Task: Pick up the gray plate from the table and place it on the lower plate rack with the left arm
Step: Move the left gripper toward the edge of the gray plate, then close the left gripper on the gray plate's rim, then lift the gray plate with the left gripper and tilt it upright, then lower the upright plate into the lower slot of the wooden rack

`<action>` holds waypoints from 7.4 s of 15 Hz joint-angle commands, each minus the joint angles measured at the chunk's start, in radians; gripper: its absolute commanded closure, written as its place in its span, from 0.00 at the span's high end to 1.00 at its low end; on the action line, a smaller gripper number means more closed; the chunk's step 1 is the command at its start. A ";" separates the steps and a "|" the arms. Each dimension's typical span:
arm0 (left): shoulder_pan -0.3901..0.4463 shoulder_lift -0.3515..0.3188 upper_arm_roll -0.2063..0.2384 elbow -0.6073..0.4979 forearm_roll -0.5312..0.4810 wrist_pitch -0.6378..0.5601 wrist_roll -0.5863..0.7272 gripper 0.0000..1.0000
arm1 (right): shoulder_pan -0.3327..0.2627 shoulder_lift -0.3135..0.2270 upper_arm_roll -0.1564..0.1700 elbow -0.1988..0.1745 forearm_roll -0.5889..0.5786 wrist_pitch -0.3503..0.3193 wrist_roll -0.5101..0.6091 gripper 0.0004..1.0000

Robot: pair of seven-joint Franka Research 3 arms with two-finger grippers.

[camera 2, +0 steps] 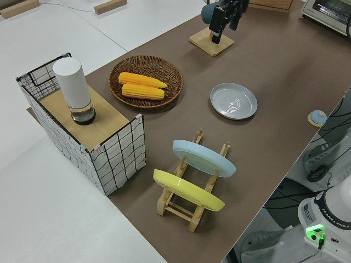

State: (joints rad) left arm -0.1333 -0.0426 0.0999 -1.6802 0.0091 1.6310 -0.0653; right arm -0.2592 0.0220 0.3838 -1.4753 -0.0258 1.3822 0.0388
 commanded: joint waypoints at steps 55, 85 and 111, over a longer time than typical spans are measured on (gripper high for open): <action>-0.049 0.069 -0.008 -0.727 -0.078 0.742 -0.180 0.00 | -0.023 -0.002 0.020 0.006 -0.006 -0.011 0.012 0.98; -0.046 -0.017 -0.031 -0.047 0.249 -0.210 -0.202 0.00 | -0.023 -0.002 0.021 0.007 -0.006 -0.011 0.012 0.98; -0.045 0.001 -0.055 -0.386 0.841 -0.222 -0.475 0.00 | -0.023 -0.002 0.021 0.007 -0.005 -0.011 0.012 0.98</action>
State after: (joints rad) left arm -0.1755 -0.0268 0.0424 -2.0113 0.8247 1.3612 -0.4899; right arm -0.2592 0.0220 0.3838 -1.4753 -0.0258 1.3822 0.0388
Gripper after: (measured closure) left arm 0.965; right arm 0.013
